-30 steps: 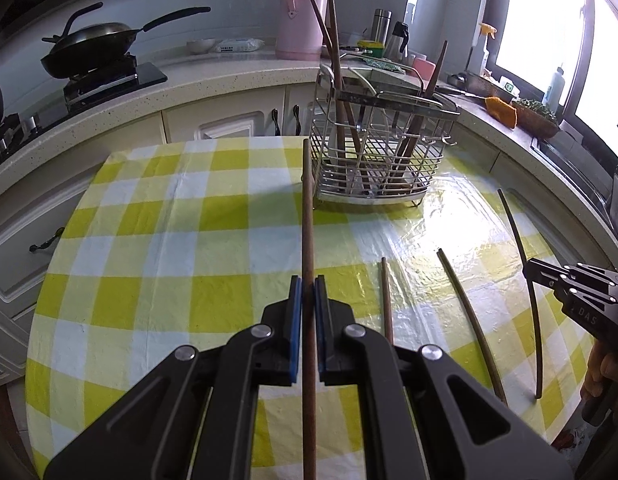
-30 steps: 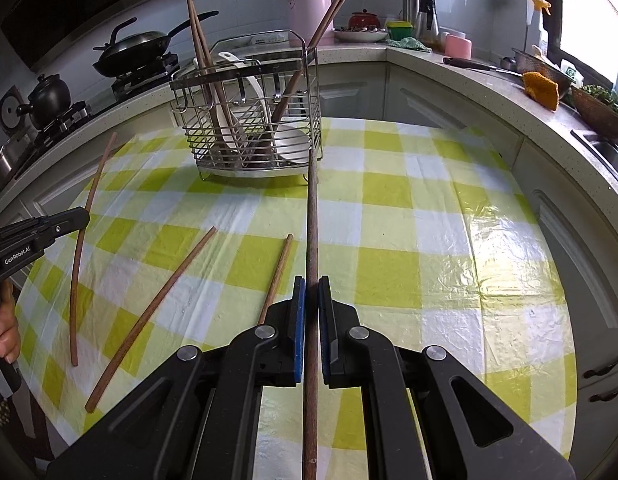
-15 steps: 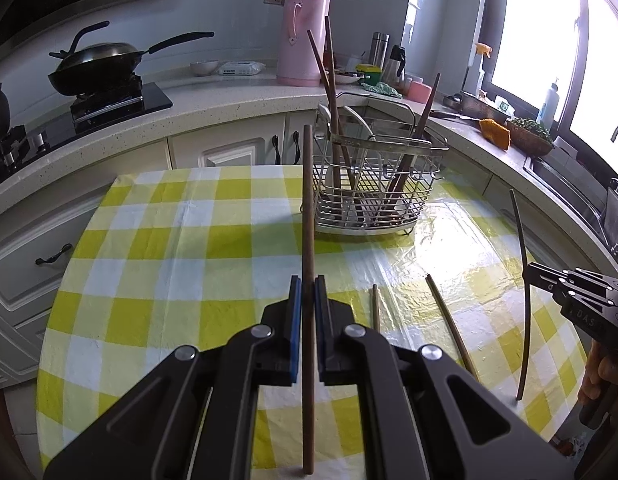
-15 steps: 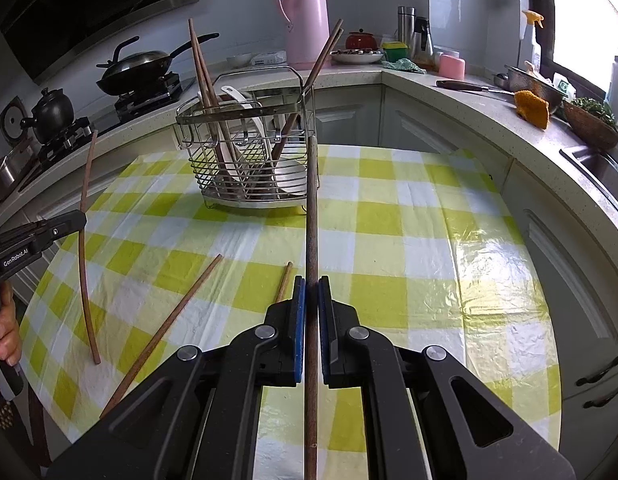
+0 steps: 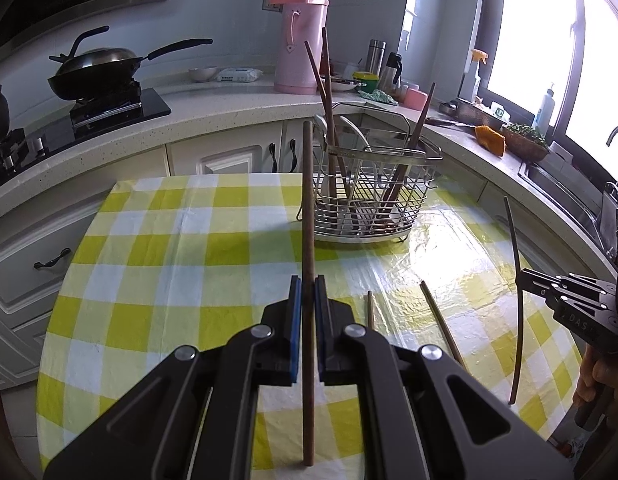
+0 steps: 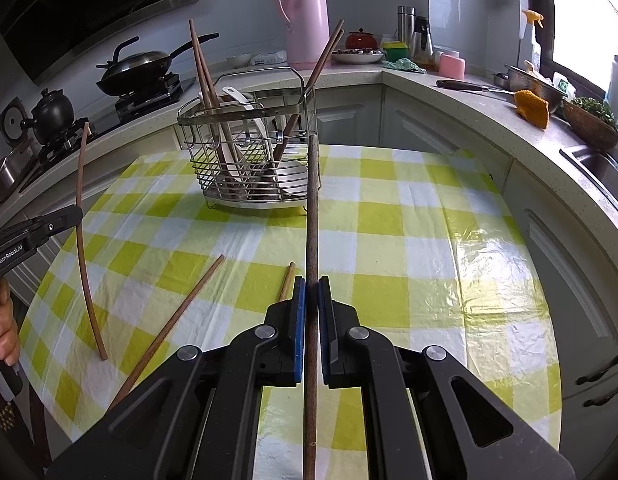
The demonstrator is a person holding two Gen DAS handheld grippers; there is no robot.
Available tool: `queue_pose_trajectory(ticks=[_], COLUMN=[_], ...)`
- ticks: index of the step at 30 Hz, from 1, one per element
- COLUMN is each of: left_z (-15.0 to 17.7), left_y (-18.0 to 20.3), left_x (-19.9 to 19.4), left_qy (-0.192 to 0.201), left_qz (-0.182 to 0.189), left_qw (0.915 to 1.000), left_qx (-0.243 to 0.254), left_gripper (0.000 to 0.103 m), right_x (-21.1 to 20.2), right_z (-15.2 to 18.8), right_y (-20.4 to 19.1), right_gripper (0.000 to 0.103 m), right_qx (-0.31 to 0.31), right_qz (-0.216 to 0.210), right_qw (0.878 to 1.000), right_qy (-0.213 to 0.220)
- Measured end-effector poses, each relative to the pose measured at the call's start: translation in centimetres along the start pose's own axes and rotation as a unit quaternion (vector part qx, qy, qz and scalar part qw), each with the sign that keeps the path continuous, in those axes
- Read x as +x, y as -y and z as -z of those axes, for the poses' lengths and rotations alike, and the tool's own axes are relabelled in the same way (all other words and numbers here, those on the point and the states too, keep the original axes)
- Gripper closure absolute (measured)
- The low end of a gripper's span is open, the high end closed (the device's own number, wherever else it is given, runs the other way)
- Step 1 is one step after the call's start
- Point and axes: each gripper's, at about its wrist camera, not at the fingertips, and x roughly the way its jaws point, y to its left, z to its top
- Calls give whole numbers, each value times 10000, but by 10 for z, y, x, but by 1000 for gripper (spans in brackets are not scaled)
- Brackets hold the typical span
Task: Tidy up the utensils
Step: 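Carry the chopstick toward the wire rack with the left tool while the right tool carries its chopstick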
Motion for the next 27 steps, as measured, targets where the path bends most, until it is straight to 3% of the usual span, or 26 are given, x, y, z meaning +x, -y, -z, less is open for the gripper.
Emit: queue_pose_trajectory(ticks=[27], left_z=[-11], left_y=[2], left_x=[-10], left_qy=[119], left_qz=[-7], left_qw=[9999], left_qx=[36], left_gripper=[97], right_x=[-11], right_z=[-14], right_y=[0], right_gripper=[96], right_qx=[-37], right_qz=[-31], right_qw=[9999], right_qy=[159])
